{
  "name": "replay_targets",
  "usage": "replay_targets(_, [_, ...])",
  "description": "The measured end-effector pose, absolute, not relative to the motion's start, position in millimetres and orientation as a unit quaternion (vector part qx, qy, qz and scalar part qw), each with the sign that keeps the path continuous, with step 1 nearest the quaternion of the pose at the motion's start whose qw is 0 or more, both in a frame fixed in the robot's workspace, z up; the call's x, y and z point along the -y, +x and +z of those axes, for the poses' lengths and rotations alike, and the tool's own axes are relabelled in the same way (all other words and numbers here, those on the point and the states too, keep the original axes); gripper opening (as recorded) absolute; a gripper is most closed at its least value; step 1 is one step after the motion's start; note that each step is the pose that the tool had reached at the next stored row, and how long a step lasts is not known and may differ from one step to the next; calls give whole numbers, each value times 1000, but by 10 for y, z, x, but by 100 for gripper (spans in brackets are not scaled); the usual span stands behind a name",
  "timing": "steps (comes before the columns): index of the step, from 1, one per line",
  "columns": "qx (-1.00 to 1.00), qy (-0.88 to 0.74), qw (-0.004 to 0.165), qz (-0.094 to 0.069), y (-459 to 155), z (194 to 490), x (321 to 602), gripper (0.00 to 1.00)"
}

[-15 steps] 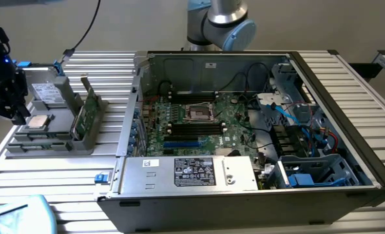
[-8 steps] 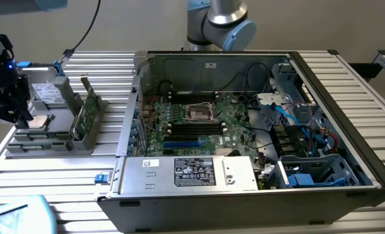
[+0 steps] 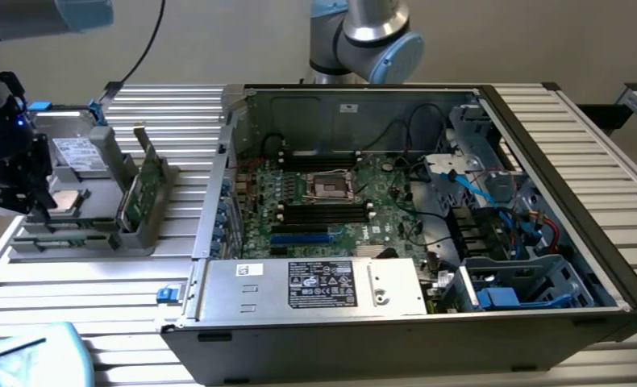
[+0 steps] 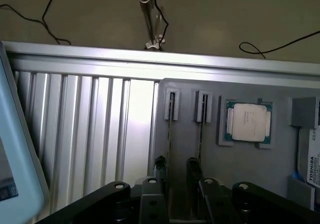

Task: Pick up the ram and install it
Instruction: 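Pick up the ram and move it above insertion slot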

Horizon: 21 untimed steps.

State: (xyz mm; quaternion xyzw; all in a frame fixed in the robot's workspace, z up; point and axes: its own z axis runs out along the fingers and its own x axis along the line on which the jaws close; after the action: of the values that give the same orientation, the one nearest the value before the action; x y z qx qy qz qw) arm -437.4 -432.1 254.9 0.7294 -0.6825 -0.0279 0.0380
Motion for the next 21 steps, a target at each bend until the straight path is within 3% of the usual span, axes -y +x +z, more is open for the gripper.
replay_targets(21, [670, 741, 35, -24, -4222, 2227, 4395, 31])
